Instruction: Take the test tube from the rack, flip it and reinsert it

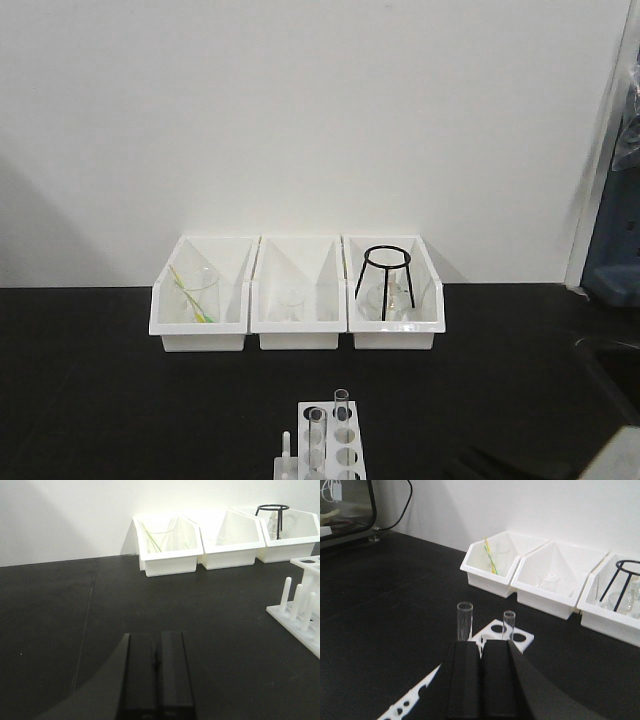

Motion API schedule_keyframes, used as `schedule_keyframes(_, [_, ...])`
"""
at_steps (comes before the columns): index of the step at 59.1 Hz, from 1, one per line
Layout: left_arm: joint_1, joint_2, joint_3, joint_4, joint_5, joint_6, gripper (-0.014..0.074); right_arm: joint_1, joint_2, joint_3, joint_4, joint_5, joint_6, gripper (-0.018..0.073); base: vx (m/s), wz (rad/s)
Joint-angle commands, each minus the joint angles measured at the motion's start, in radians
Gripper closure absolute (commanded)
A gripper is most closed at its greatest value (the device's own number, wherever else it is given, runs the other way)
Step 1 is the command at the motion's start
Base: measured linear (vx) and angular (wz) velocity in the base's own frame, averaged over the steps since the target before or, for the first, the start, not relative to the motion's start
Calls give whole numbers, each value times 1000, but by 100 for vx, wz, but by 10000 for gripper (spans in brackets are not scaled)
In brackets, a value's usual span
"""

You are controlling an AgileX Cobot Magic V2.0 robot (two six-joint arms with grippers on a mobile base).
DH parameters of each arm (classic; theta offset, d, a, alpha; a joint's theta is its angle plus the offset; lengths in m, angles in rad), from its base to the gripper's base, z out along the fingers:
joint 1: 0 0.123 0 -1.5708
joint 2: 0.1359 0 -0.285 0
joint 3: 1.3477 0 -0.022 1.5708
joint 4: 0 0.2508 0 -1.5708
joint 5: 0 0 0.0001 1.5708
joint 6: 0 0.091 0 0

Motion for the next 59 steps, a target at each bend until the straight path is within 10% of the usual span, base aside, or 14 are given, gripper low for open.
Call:
schedule_keyframes(1, [0, -7, -4, -5, -81, -9, 602, 0, -50, 23, 6, -97, -19, 573, 0, 0])
schedule_keyframes(48, [0, -7, -4, -5, -81, -9, 602, 0, -59, 51, 7, -86, -19, 573, 0, 0])
schedule_keyframes(59, [0, -7, -4, -5, -81, -9, 602, -63, -192, 51, 218, 119, -184, 573, 0, 0])
